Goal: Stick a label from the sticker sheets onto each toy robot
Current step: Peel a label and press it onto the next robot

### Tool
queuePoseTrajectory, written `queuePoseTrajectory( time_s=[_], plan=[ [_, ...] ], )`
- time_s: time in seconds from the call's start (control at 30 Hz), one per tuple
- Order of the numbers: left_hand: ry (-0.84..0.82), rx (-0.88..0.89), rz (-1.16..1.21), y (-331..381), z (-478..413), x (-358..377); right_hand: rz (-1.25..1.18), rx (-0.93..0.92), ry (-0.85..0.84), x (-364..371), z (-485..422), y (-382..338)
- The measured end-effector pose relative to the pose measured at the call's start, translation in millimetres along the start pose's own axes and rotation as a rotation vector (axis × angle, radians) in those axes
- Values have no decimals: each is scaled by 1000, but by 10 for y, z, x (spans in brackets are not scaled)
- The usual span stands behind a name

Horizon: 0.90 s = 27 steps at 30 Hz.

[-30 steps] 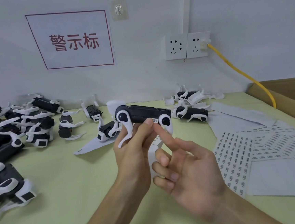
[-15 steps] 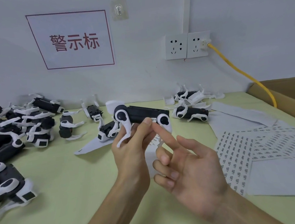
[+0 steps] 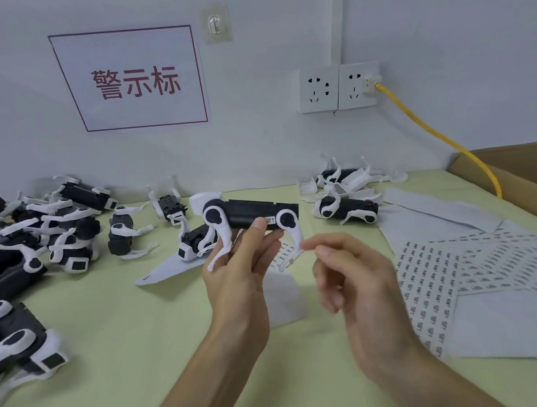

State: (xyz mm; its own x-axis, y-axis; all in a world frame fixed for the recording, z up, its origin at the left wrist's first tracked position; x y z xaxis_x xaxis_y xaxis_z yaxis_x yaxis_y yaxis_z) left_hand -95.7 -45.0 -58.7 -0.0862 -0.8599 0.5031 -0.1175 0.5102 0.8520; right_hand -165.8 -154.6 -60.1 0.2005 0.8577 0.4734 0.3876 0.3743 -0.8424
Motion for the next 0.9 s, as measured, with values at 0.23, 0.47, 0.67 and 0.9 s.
queuePoseTrajectory(
  time_s=[0.23, 0.47, 0.67, 0.9],
  plan=[
    [-136, -64, 6, -67, 83, 48, 405, -302, 33, -73, -126, -60],
    [-139, -41, -71, -71, 93, 47, 413, -309, -37, -60, -89, -5],
    [-71, 28, -210, -138, 62, 16, 424, -301, -53, -50, -83, 21],
    [-72, 3, -211, -157, 81, 42, 392, -301, -41, -57, -105, 16]
  ],
)
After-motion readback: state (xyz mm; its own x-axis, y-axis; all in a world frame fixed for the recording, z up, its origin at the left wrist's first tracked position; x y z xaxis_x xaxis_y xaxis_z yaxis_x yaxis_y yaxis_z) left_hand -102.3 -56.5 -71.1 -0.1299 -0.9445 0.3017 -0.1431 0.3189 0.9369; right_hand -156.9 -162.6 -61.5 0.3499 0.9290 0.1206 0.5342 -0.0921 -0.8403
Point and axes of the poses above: each hand's wrist, its own z-axis away from the middle knuckle, its own x-axis out of the palm, y = z × x, the point moved 1 cm from there along -z, towards the middle knuckle, and after that the axes turned 8 degrees about -z, right-handed, at the moved point
